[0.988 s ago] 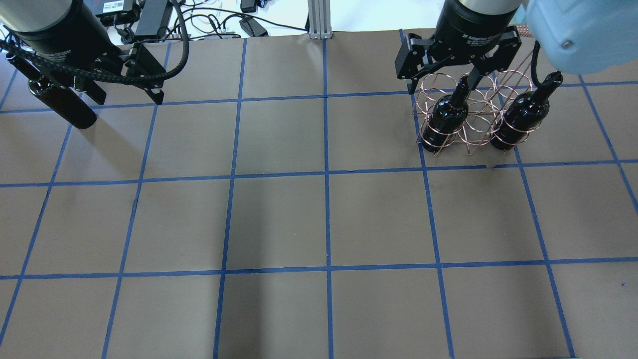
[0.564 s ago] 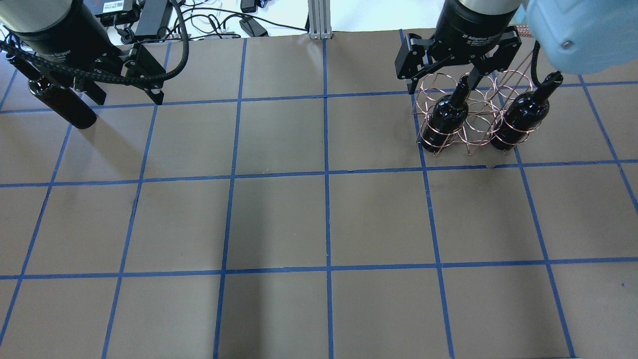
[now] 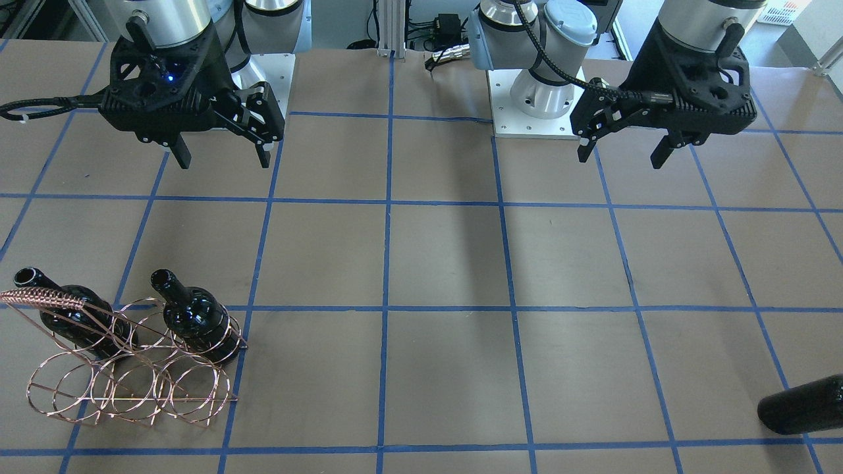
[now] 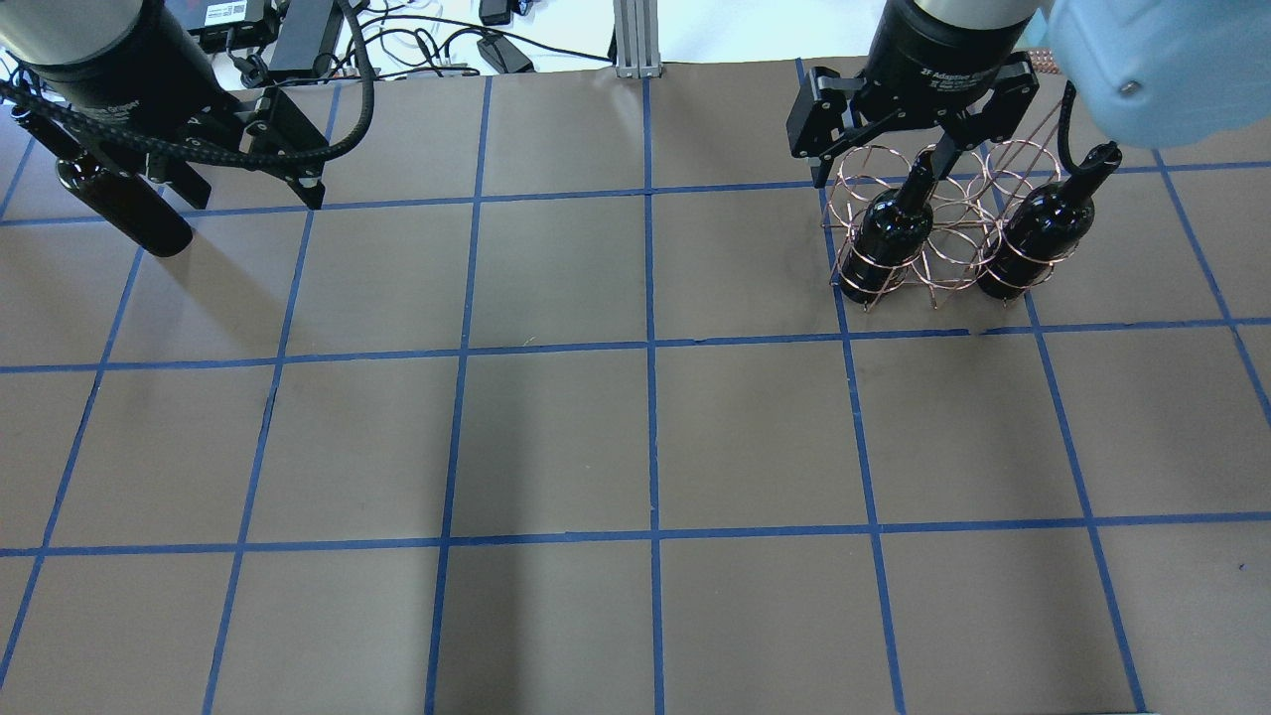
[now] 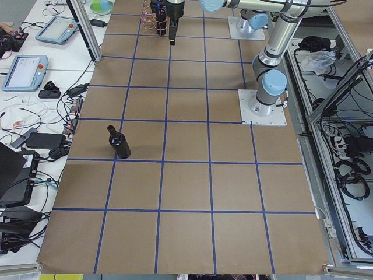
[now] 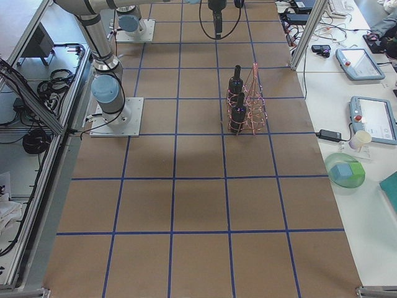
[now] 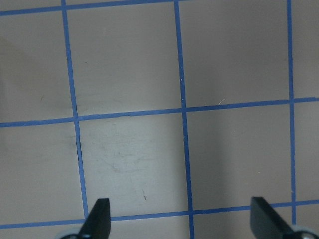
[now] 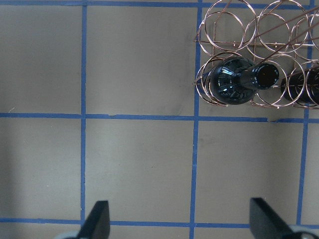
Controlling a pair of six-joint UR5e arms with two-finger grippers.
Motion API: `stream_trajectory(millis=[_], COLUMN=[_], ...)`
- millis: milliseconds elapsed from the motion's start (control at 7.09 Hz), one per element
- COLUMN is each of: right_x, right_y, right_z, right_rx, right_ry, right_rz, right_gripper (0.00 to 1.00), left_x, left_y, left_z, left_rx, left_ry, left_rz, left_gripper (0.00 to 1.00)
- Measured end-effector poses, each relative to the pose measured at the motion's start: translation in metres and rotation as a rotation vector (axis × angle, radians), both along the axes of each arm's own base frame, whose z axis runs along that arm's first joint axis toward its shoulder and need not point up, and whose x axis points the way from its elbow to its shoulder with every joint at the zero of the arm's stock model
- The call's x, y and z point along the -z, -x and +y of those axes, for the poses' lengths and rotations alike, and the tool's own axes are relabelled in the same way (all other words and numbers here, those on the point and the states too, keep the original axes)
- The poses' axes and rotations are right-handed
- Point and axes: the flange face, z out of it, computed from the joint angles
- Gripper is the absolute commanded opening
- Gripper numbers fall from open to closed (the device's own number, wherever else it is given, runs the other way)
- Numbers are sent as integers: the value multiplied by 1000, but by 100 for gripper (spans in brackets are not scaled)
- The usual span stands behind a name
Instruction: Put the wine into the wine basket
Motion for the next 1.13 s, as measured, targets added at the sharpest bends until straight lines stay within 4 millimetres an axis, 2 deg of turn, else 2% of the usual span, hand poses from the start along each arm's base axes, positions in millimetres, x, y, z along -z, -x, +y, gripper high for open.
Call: stream_trajectory(millis=[282,1129], right_x=[0,0], right_y=[0,0], right_z=[0,0], right_rx=[0,0], right_ry=[0,1], right_rz=[0,-2], right_gripper=[100,100], left_x=[2,-4], left_y=[-6,-25], left_z=[-8,-12], left_rx=[-13,-63], left_ry=[18,39], left_rz=[13,8], left_gripper=[100,100])
